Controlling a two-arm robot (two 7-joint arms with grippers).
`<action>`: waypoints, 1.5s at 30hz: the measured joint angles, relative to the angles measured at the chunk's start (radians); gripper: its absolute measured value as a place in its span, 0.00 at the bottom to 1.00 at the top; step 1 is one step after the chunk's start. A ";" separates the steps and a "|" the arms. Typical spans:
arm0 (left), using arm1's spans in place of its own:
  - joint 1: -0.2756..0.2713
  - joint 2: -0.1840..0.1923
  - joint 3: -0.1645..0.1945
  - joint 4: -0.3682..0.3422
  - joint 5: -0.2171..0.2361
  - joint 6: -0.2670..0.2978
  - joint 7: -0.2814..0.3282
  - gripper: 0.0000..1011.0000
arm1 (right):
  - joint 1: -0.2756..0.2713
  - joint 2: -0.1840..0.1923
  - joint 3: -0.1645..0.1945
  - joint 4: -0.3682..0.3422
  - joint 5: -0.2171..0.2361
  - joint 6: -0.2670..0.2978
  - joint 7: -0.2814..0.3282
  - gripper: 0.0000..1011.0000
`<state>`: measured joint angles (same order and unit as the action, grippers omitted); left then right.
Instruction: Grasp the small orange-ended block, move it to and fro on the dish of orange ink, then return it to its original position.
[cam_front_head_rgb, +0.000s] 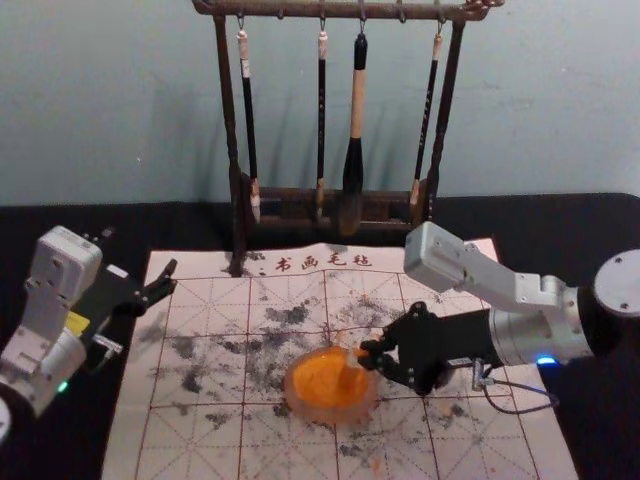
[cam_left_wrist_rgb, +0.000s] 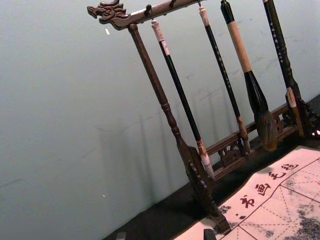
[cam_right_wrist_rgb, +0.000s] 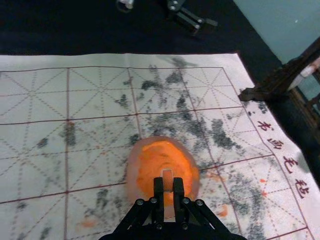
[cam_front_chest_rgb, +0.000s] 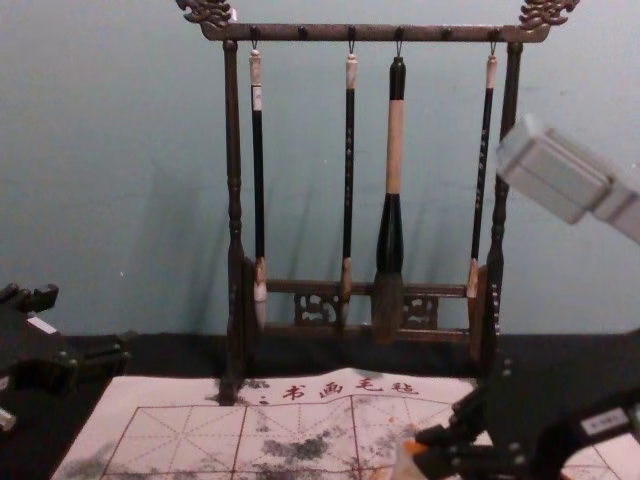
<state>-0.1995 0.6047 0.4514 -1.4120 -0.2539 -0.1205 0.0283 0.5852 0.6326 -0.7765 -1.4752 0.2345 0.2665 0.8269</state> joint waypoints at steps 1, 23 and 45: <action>0.000 0.000 0.000 0.000 0.000 0.000 0.000 0.99 | -0.003 0.005 0.001 -0.006 0.002 0.000 0.001 0.08; 0.000 0.000 0.000 0.000 0.000 0.000 0.000 0.99 | -0.014 0.015 -0.021 -0.044 0.016 -0.003 0.012 0.08; 0.000 0.000 0.000 0.000 0.000 0.000 0.000 0.99 | 0.037 -0.047 -0.028 0.055 -0.017 -0.002 -0.009 0.08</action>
<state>-0.1995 0.6047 0.4514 -1.4120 -0.2539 -0.1205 0.0283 0.6217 0.5858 -0.8046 -1.4206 0.2173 0.2648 0.8183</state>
